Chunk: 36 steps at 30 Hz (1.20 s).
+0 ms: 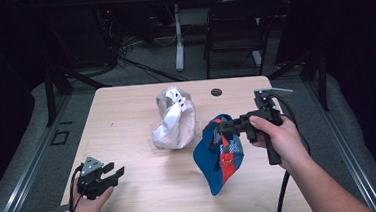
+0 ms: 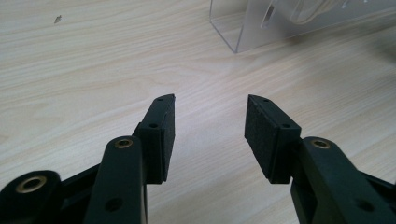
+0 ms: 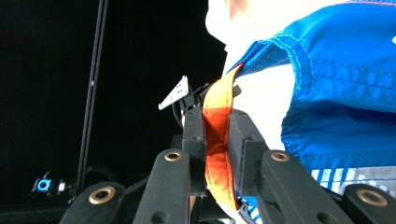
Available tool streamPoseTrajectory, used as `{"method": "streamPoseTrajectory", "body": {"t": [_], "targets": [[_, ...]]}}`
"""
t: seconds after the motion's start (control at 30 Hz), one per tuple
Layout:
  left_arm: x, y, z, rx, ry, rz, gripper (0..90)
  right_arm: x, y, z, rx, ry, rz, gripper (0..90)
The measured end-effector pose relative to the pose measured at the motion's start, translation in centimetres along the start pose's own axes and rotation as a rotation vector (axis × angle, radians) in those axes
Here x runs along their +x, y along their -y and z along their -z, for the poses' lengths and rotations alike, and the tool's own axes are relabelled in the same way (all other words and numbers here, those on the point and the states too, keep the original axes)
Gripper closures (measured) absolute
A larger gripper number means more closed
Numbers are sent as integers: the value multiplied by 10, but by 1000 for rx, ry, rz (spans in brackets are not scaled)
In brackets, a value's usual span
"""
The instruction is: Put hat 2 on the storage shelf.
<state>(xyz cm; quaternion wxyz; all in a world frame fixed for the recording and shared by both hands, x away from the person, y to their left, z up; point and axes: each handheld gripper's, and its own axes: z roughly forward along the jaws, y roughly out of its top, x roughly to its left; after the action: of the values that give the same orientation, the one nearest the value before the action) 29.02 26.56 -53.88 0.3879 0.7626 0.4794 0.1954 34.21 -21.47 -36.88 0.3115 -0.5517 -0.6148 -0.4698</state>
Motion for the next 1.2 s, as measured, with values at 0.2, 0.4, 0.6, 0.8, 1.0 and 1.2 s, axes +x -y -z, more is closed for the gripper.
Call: {"method": "streamPoseTrajectory", "body": {"t": [0.2, 0.4, 0.6, 0.8, 1.0, 1.2], "targets": [[-2, -5, -4, -1, 9, -14, 521, 6, -7, 14, -47, 21, -17, 783], [-3, -8, -8, -6, 19, -20, 515, 16, -15, 25, -92, 21, -26, 782], [-3, -9, -9, 6, 18, -28, 512, 27, -29, 37, -141, 48, -29, 783], [-2, -9, -9, 11, 18, -26, 512, 33, -44, 44, -186, 86, -30, 782], [-1, -9, -10, 11, 17, -26, 512, 35, -62, 49, -229, 112, -47, 782], [-1, -9, -11, 11, 21, -20, 512, 35, -78, 47, -274, 130, -62, 782]]}}
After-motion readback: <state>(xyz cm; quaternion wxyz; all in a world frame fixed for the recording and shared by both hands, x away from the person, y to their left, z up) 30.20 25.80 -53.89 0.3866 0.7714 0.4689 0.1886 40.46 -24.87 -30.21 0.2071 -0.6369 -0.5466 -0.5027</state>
